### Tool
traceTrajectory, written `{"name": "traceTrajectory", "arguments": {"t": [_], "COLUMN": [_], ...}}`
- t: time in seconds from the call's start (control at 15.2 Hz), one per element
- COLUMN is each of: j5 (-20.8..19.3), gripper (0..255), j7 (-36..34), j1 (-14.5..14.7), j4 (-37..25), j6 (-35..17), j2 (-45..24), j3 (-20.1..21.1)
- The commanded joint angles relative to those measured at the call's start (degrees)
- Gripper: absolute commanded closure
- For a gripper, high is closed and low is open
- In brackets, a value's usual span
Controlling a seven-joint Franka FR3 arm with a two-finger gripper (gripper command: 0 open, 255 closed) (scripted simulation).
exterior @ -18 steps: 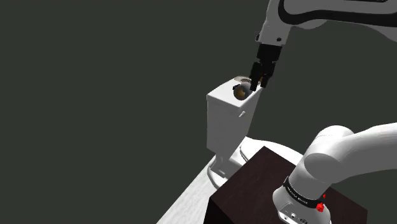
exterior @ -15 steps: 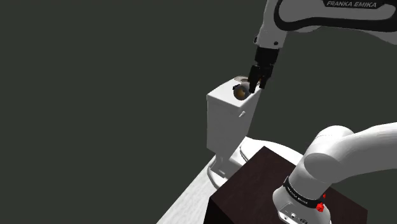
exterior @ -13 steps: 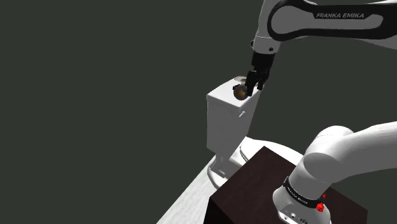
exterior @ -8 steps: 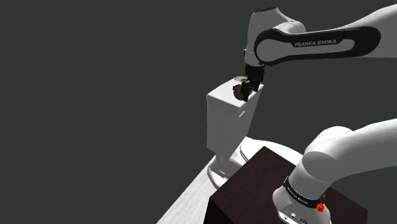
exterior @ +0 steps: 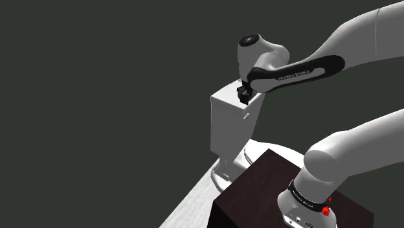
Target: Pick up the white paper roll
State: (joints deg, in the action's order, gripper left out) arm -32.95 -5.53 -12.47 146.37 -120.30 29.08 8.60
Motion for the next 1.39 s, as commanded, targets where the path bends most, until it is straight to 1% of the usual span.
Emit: {"name": "traceTrajectory", "arguments": {"t": [0.0, 0.2, 0.4, 0.59, 0.79, 0.86, 1.32], "j5": [-7.13, -18.53, -30.67, -42.52, -53.35, -54.44, -58.06], "gripper": [0, 0, 0, 0, 0, 0, 0], "j7": [-3.61, -10.42, -17.93, -25.04, -30.88, -31.42, -37.11], "j1": [-2.76, -7.03, -10.79, -13.39, -14.85, -14.88, -14.75], "j4": [-0.25, -1.62, -4.18, -7.57, -11.4, -11.83, -11.15], "j6": [-3.34, -6.57, -7.38, -5.8, -2.5, -2.07, -1.07], "j2": [-3.03, -8.11, -13.54, -19.1, -24.58, -25.15, -29.47], "j3": [1.51, 3.72, 5.65, 6.86, 7.32, 7.26, 7.46]}}
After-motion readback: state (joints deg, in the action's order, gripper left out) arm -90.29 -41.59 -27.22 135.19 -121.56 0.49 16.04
